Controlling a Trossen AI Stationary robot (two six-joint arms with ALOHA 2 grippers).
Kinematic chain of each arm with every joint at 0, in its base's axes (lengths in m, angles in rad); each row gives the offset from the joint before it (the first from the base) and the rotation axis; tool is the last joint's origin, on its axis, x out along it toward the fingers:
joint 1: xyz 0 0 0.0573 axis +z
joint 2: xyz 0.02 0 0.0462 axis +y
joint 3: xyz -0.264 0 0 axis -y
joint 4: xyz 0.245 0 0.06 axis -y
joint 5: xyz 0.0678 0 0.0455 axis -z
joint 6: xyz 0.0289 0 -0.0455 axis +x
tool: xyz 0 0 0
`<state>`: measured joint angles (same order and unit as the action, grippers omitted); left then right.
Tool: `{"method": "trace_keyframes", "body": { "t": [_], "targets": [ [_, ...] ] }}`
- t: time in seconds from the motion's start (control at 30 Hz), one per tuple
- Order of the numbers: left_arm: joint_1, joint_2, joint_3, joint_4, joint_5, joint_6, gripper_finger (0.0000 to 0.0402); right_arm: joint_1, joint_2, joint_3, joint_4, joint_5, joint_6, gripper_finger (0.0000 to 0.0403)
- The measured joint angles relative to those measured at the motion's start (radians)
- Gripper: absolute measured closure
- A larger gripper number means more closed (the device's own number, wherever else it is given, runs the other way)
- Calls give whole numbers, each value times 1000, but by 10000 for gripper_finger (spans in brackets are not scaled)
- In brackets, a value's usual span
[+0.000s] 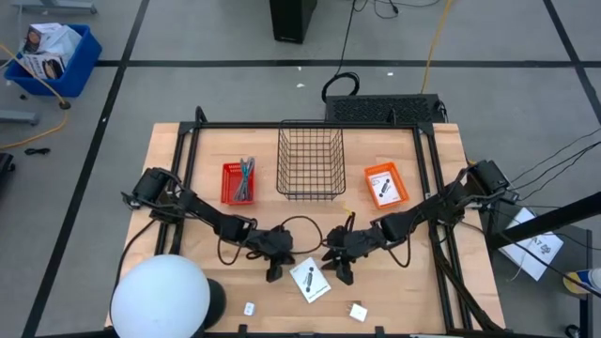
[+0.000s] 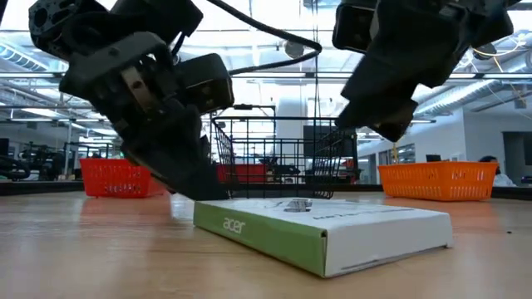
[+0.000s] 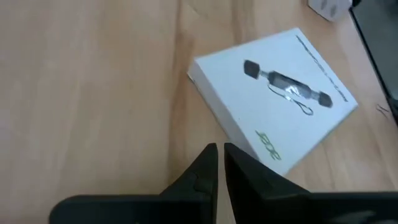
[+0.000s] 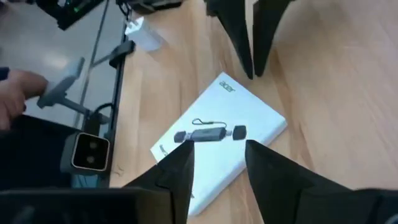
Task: Pick and place items into bin
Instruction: Put the card reader box into the orange basket
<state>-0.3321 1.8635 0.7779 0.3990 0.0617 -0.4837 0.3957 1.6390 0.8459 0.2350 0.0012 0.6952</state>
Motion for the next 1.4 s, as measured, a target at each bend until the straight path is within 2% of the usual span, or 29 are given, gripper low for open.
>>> {"method": "trace_keyframes", "body": {
  "t": [0.1, 0.23, 0.37, 0.47, 0.77, 0.9, 1.0, 1.23, 1.4],
  "targets": [
    [-6, -43, -1, -7, -38, 19, 373, 13, 0, 0, -49, 25, 0, 292],
    [-15, -132, -1, -40, -71, 24, 390, 38, 0, -1, -16, 26, -42, 326],
    [-46, -185, 0, -63, 58, 25, 396, 65, 1, -1, -7, 24, -73, 373],
    [-69, -182, -1, -83, 75, 10, 394, 82, 32, 0, 43, 25, -104, 398],
    [-95, -174, -1, -67, 33, -26, 389, 91, 250, 5, 355, -26, -110, 400],
    [-94, -173, -1, -56, 10, -26, 398, 89, 321, 54, 339, -28, -105, 402],
    [-94, -173, -1, -64, 33, -22, 391, 83, 353, 91, 304, -17, -102, 402],
    [-94, -173, -1, -91, 39, -15, 392, 55, 352, 101, 245, 127, -76, 402],
    [-93, -173, -1, -94, 12, -15, 392, 31, 351, 101, 215, 134, -37, 402]
  ]
}}
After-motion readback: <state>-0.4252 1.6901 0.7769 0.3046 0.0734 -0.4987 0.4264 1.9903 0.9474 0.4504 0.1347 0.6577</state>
